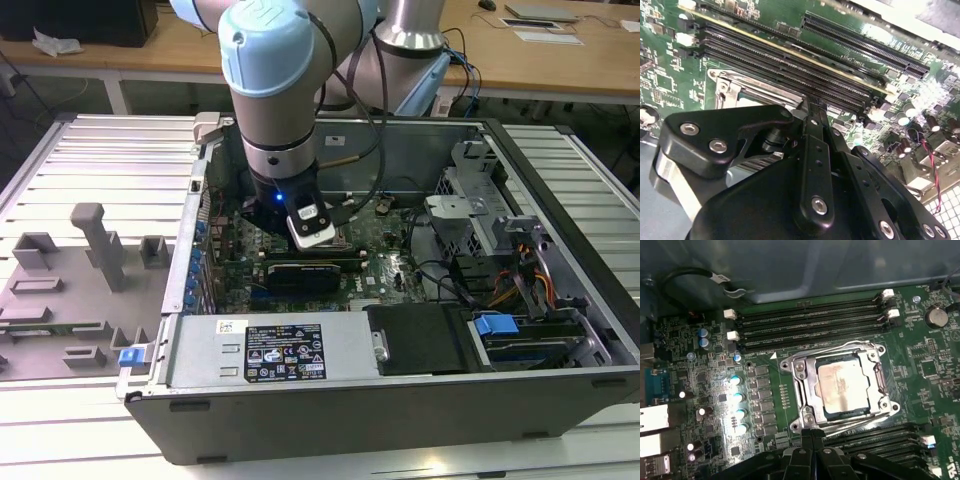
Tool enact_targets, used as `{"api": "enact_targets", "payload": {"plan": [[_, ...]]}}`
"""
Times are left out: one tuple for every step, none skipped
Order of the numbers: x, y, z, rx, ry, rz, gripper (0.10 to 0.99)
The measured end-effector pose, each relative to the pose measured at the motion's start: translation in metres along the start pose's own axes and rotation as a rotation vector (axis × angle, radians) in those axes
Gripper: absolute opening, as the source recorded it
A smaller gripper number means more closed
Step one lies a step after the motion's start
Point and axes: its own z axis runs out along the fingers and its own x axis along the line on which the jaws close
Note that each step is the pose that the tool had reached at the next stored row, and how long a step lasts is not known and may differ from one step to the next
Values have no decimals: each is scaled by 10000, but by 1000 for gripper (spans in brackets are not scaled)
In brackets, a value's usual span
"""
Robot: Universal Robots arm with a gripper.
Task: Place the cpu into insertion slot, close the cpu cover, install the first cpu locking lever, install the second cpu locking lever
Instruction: 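Install the second cpu locking lever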
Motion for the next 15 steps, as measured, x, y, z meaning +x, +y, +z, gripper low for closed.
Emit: {"api": "enact_targets", "payload": {"plan": [[3,8,6,-10,4,-22,106],[6,20,13,-22,12,-52,106],[11,32,25,-36,20,-85,106],[13,35,32,-42,23,-98,106],[15,36,39,-45,27,-109,106],[19,35,51,-51,33,-122,106],[23,34,58,-55,34,-129,106],[27,33,66,-61,37,-136,106],[33,35,74,-74,41,-144,106],[36,39,77,-91,45,-151,106],[36,40,78,-95,45,-154,106],[36,40,78,-95,46,-155,106],[36,41,74,-94,46,-154,106],[35,44,58,-95,45,-153,106],[33,47,42,-97,45,-152,106]]}}
